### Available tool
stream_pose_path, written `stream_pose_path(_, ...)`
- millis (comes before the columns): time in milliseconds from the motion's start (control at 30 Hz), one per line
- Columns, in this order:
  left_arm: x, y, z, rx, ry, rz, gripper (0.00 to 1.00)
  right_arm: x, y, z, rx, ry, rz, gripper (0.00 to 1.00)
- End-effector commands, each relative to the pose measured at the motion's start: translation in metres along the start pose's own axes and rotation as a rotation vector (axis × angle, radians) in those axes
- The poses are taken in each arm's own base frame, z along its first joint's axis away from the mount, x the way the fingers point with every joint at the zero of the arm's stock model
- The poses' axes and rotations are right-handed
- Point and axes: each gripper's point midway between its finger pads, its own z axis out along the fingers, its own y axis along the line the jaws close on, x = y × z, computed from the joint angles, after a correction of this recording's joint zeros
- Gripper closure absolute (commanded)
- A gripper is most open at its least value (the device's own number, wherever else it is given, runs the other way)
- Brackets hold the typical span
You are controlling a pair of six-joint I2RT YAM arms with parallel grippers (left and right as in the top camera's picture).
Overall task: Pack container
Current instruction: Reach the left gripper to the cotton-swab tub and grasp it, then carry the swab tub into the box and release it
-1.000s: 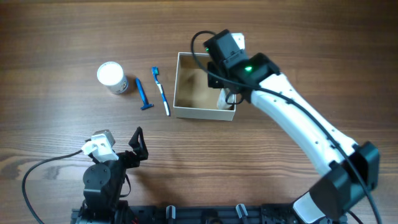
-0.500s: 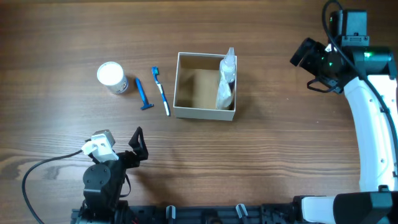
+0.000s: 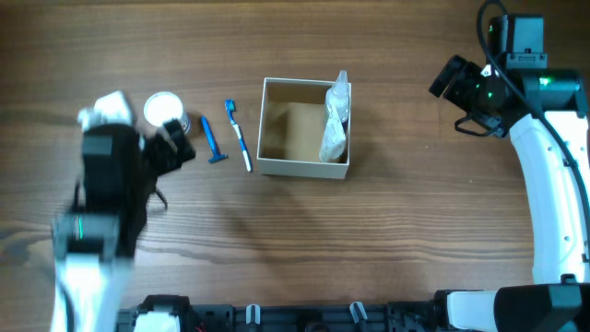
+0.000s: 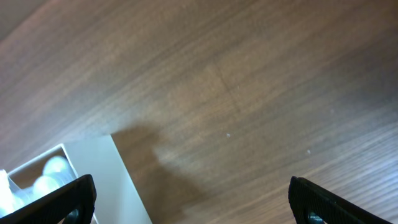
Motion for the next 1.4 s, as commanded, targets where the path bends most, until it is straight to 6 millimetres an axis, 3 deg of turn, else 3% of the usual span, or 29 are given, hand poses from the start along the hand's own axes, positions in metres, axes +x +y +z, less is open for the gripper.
stream_pose_path(0,-0.029,-0.009,0.061,-0.064,0.183,0.005,0.00,0.004,0.000,0.007,0.004,0.024,0.011,0.00)
stream_pose_path(100,-0.025,-0.004,0.123,-0.114,0.265,-0.004,0.00,0.004,0.000,0.007,0.004,0.024,0.011,0.00)
stream_pose_path(200,0.000,0.007,0.176,-0.147,0.351,0.050,0.00,0.004,0.000,0.007,0.004,0.024,0.011,0.00)
stream_pose_path(333,0.003,0.012,0.200,-0.154,0.352,0.062,0.00,0.004,0.000,0.007,0.004,0.024,0.011,0.00)
stream_pose_path(533,0.001,0.035,0.211,-0.181,0.354,0.018,0.00,0.004,0.000,0.007,0.004,0.024,0.011,0.00)
stream_pose_path(667,0.015,0.029,0.222,-0.132,0.402,0.003,0.00,0.004,0.000,0.007,0.004,0.024,0.011,0.00)
stream_pose_path(867,0.014,0.027,0.226,-0.123,0.395,0.002,0.00,0.004,0.000,0.007,0.004,0.024,0.011,0.00)
stream_pose_path(1033,0.035,0.022,0.240,-0.081,0.464,-0.010,0.01,0.004,0.000,0.007,0.004,0.024,0.011,0.00)
stream_pose_path(1100,0.036,0.022,0.240,-0.082,0.465,-0.010,0.06,0.004,0.000,0.007,0.004,0.024,0.011,0.00)
stream_pose_path(1200,0.036,0.022,0.239,-0.083,0.468,-0.009,0.24,0.004,0.000,0.007,0.004,0.024,0.011,0.00)
stream_pose_path(1367,0.018,0.017,0.219,-0.067,0.422,-0.008,0.28,0.004,0.000,0.007,0.004,0.024,0.011,0.00)
